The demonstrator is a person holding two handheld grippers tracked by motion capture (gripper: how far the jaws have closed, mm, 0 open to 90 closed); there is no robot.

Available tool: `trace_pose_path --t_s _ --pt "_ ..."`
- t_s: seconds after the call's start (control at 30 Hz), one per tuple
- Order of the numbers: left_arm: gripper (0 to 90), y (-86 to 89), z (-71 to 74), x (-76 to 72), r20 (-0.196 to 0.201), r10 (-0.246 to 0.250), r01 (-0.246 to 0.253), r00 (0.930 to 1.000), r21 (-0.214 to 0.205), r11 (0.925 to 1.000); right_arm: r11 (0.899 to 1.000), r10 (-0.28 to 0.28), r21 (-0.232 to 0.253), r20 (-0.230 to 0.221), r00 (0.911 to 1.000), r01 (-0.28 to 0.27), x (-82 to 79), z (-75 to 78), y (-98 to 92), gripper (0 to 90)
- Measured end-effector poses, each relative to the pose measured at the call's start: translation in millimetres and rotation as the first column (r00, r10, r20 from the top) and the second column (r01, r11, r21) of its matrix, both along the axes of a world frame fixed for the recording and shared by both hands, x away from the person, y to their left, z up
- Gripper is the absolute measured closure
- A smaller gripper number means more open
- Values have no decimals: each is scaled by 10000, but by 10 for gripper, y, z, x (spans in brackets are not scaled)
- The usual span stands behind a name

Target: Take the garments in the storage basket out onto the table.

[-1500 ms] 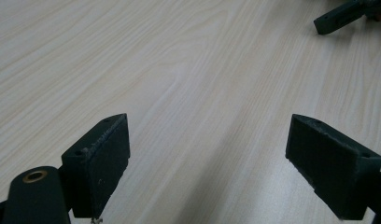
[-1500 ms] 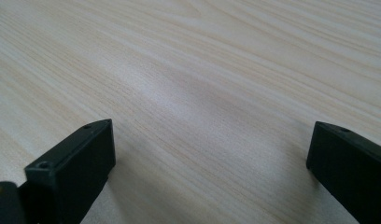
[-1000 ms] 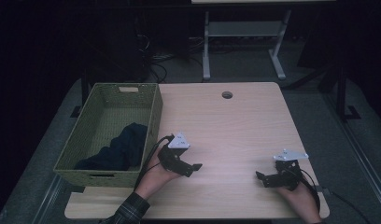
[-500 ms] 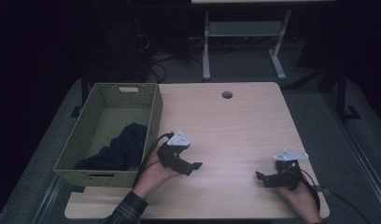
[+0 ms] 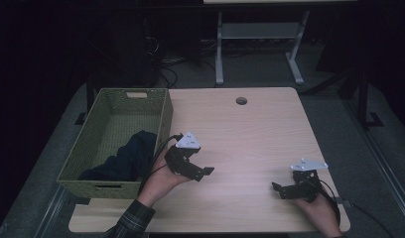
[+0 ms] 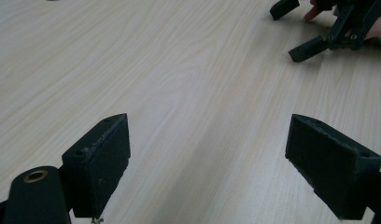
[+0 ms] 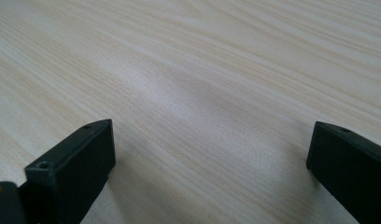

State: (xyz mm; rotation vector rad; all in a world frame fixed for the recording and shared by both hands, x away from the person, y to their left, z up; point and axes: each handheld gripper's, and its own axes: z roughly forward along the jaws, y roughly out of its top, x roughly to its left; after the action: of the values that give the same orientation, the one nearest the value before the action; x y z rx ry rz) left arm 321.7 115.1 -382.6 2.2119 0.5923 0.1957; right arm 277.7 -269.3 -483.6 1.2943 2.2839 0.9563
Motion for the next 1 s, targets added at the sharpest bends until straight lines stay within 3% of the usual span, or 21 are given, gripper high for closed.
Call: trace_pose_path --t_s 0.27,0.57,1.0 --pt "137 125 145 43 -63 162 -163 9998 -42 9999 10000 22 2 14 10000 -22 1 -1 0 9" --pt "137 264 287 83 -137 200 -197 9997 228 9995 10000 23 3 17 10000 -23 1 -1 0 9" --pt "139 419 357 147 -142 416 -407 9990 642 9971 10000 25 2 16 10000 -25 1 -1 0 9"
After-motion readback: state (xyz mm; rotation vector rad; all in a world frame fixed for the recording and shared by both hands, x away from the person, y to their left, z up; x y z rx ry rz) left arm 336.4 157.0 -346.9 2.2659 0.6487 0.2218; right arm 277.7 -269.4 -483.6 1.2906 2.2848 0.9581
